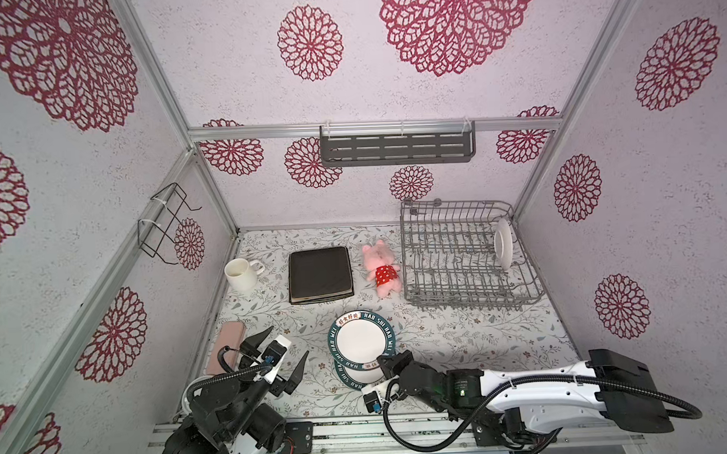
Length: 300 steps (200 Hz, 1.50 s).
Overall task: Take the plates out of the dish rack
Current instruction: 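Lower the white plate onto the green-rimmed plate stack with the right gripper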
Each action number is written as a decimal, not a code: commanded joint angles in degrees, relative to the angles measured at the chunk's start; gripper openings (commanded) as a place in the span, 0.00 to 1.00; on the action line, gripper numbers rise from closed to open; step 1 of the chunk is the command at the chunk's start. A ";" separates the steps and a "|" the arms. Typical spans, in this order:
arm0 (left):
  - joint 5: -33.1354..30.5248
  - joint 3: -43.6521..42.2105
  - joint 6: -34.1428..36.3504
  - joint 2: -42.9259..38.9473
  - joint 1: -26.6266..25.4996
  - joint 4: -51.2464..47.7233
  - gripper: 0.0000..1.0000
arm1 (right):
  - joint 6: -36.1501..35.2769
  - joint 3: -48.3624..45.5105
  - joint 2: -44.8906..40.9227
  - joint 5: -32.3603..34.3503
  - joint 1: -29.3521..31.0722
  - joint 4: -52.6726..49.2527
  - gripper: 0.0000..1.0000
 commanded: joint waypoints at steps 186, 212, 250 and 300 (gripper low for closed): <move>0.51 -0.50 0.85 -0.96 -1.16 1.27 0.97 | 7.94 -1.83 6.78 2.16 2.19 3.29 0.04; 0.55 -0.50 0.88 -0.98 -1.19 1.23 0.97 | 8.55 -1.66 7.51 2.15 2.36 3.44 0.07; 0.49 -0.50 0.82 -1.20 -1.19 1.23 0.97 | 8.56 -1.33 8.40 2.16 2.52 3.02 0.11; 0.52 -0.50 0.87 -1.29 -1.12 1.21 0.97 | 9.06 -0.79 8.95 2.18 2.90 1.99 0.27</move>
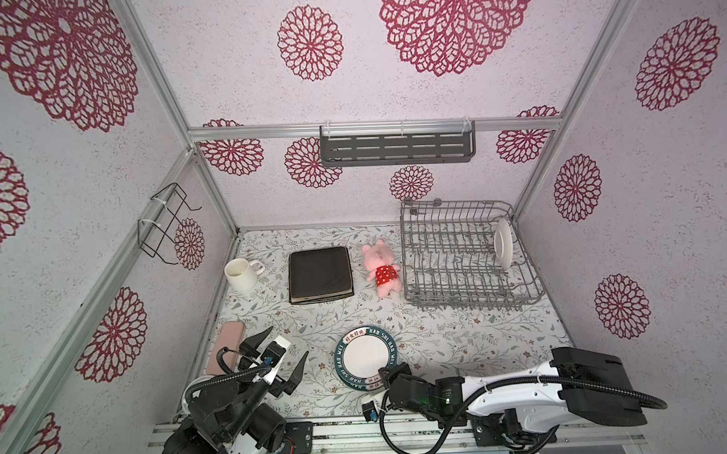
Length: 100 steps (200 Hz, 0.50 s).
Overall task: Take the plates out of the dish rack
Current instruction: 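Lower the white plate onto the green-rimmed plate stack with the right gripper, then open the right gripper and move it back over the rack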
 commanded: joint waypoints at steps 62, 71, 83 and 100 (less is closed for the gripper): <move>0.64 -0.58 0.96 -1.05 -1.03 1.15 0.97 | 1.53 1.63 -0.39 0.30 0.86 -1.53 0.41; 0.53 -0.57 0.96 -0.97 -1.03 1.18 0.97 | 1.67 1.63 -0.89 -0.64 0.88 -2.17 0.43; 0.60 -0.58 0.96 -1.03 -1.03 1.11 0.97 | 1.83 1.63 -1.33 -1.31 0.87 -2.94 0.45; 0.50 -0.58 0.90 -1.05 -1.03 1.22 0.97 | 1.87 1.85 -1.52 -1.81 0.83 -4.03 0.47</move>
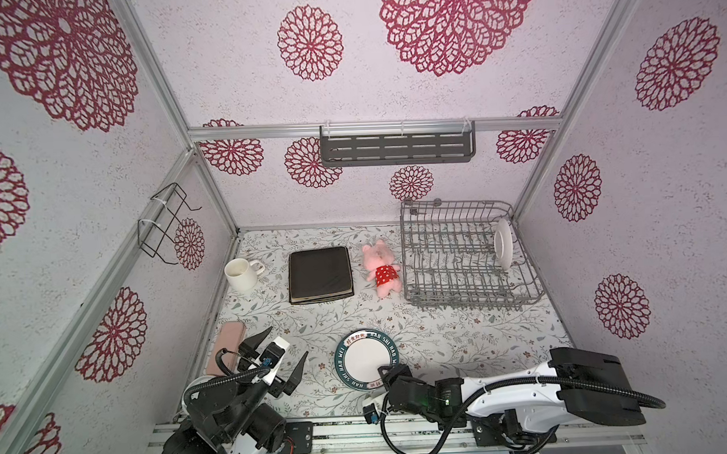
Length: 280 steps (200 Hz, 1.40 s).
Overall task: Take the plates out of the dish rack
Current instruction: 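Open the right gripper and move it back over the rack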
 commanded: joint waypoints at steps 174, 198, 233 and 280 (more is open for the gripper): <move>0.30 -0.58 0.91 -0.38 -0.97 1.02 0.97 | 5.89 5.97 -4.48 -6.12 -1.46 -10.16 0.69; 0.12 -0.63 0.91 0.15 -1.02 1.09 0.97 | 14.11 8.86 -10.51 -6.92 -6.33 -14.38 0.76; 0.02 -0.67 0.84 0.88 -1.06 1.16 0.97 | 31.36 17.39 -19.95 -11.93 -27.71 -21.78 0.82; 0.15 -0.59 0.98 1.72 -1.23 1.04 0.97 | 38.92 25.09 -21.46 -32.67 -67.21 -24.58 0.86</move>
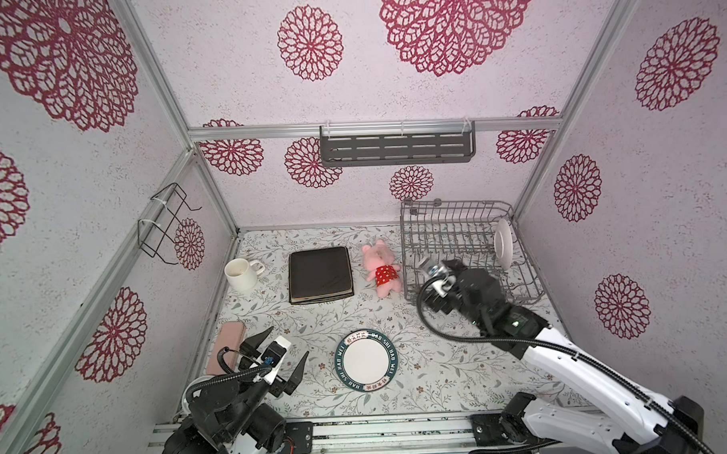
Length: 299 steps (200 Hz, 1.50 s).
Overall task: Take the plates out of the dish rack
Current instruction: 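Open the right gripper and move it back over the rack, then close the right gripper on the last green-rimmed plate's rim and lift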
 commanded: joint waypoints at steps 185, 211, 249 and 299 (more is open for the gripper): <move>-1.16 -0.48 1.06 3.52 -1.25 0.83 0.97 | 9.18 30.26 37.90 -36.61 -48.67 -10.77 0.69; -1.08 -0.48 0.95 4.06 -1.30 0.76 0.97 | 8.38 30.74 39.23 -35.71 -49.14 -10.91 0.67; -0.92 -0.40 0.84 4.52 -1.32 0.56 0.97 | 7.95 32.54 42.12 -35.45 -49.87 -11.35 0.60; -0.81 -0.39 0.92 4.95 -1.34 0.54 0.97 | 6.99 34.34 45.94 -34.42 -50.35 -11.54 0.54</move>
